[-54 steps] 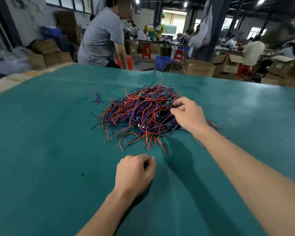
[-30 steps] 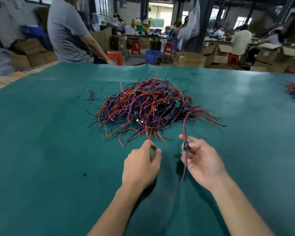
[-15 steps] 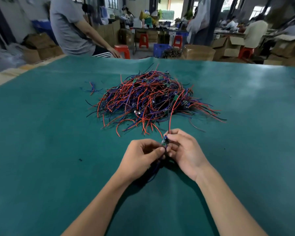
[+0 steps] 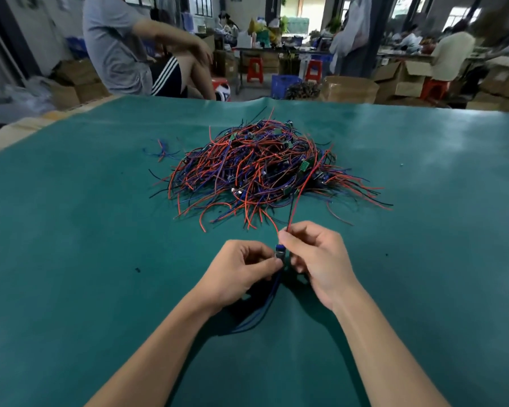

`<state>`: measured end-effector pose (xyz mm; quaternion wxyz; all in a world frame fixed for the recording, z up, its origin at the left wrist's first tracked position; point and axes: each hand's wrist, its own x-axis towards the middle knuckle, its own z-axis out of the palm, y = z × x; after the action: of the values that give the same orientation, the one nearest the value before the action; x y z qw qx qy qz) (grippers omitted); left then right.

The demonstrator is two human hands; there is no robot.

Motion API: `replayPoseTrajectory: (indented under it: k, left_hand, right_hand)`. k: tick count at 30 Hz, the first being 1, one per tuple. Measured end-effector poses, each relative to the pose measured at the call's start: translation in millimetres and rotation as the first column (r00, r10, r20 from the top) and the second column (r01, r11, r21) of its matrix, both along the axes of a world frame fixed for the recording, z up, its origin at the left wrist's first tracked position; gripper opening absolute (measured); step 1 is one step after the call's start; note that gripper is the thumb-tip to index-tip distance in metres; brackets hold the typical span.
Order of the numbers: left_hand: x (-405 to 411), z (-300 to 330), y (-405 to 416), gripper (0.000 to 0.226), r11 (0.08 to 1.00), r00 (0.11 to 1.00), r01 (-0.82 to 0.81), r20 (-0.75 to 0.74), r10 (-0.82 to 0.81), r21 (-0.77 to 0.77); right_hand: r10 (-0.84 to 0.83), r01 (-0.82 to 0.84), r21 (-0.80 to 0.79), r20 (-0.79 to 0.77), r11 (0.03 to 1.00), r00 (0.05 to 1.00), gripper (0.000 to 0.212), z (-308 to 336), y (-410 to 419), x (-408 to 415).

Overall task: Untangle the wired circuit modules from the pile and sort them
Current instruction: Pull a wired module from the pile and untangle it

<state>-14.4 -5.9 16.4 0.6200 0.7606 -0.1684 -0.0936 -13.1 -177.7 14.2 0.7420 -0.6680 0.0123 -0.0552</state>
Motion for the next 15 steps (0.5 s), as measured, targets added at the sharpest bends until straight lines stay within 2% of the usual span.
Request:
replayPoseTrajectory:
  k: [2,3,7,9,12,15]
  left_hand:
    - [-1,0,-1,0.016,1.0,1.0,0.016,-0.016,-0.016,0.009]
    - [-1,0,-1,0.017,1.0,0.999,0.024,-0.023,-0.024,0.011]
    - [1,0,-1,0.017,0.994,0.994,0.1,-0.049,-0.098,0.034]
    - [3,0,-3,0.013,0.991,0.99,0.129,-0.055,-0.127,0.02]
    - [2,-3,-7,0.02,0.992,0.993,0.118,-0.036,-0.116,0.035]
    - [1,-3,-9,0.022,1.0,1.0,0.021,0.005,-0.021,0.007]
  right_hand:
    - [-0.127,0.135,-0.128,0.07,0.983,0.989,0.014,-1,-8,1]
    - [-0.179,0.194,-0.144,0.11,0.97,0.978,0.015,0,-11,1]
    - [-0.413,0.437,-0.091,0.202,0.895,0.888,0.021,2,-29,6]
    - [-0.525,0.544,-0.024,0.229,0.839,0.82,0.025,6,-38,7]
    - [-0.665,0.653,0.137,0.23,0.745,0.711,0.022,10,-50,6]
    - [-0.794,0.714,0.397,0.068,0.577,0.605,0.016,16,-63,5]
